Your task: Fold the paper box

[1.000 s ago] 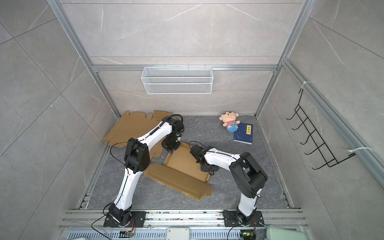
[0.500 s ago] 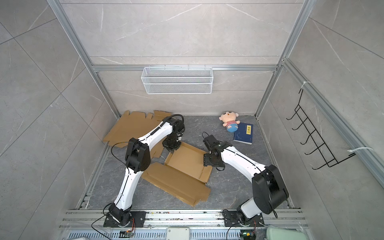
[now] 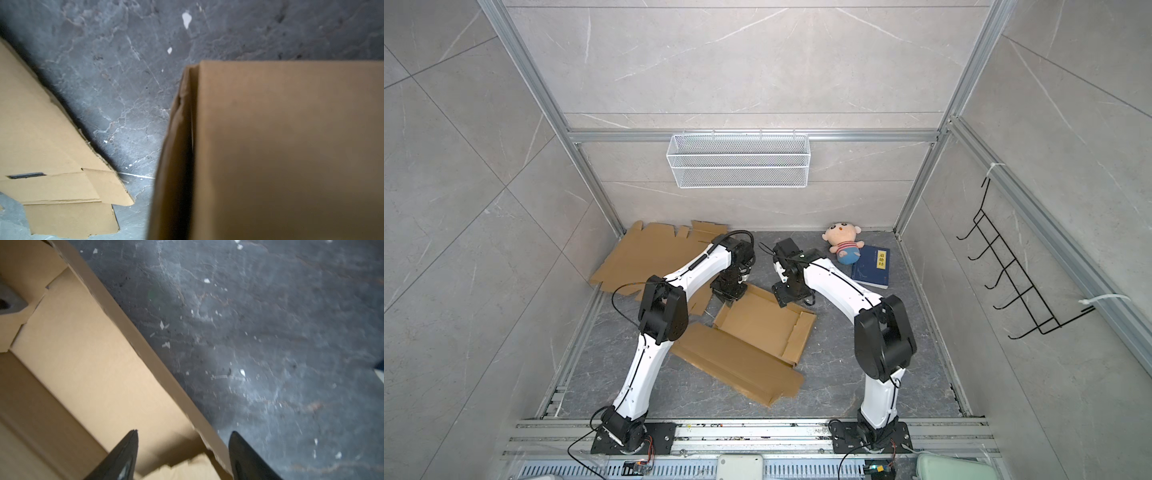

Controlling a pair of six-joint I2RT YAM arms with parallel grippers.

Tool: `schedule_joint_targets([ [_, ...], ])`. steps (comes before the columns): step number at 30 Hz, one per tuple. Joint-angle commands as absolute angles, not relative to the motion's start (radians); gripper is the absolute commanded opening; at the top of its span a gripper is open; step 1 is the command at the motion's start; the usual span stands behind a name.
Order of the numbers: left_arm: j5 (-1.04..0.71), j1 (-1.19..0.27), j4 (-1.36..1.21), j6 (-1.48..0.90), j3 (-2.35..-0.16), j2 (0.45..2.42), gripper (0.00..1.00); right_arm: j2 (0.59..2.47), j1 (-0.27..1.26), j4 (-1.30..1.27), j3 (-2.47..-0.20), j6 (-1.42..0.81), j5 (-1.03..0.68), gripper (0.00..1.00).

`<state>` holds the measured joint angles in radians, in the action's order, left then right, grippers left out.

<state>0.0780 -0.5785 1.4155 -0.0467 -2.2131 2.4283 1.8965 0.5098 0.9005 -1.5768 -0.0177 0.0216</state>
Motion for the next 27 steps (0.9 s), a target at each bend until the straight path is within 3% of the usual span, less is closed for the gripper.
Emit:
schedule_joint_targets([
  [1, 0.096, -0.58, 1.433, -0.023, -2.258, 2.43, 0.2, 1.971, 0.503, 0.907, -1.655, 0.056, -0.016, 0.69],
  [16, 0.079, -0.575, 1.417, -0.047, -2.35, 2.371, 0.45, 2.195, 0.45, 0.859, -1.771, 0.047, -0.179, 0.64],
  [27, 0.165, -0.53, 1.341, -0.071, -2.415, 2.115, 0.54, 2.18, 0.406, 0.78, -1.713, -0.123, -0.265, 0.38],
])
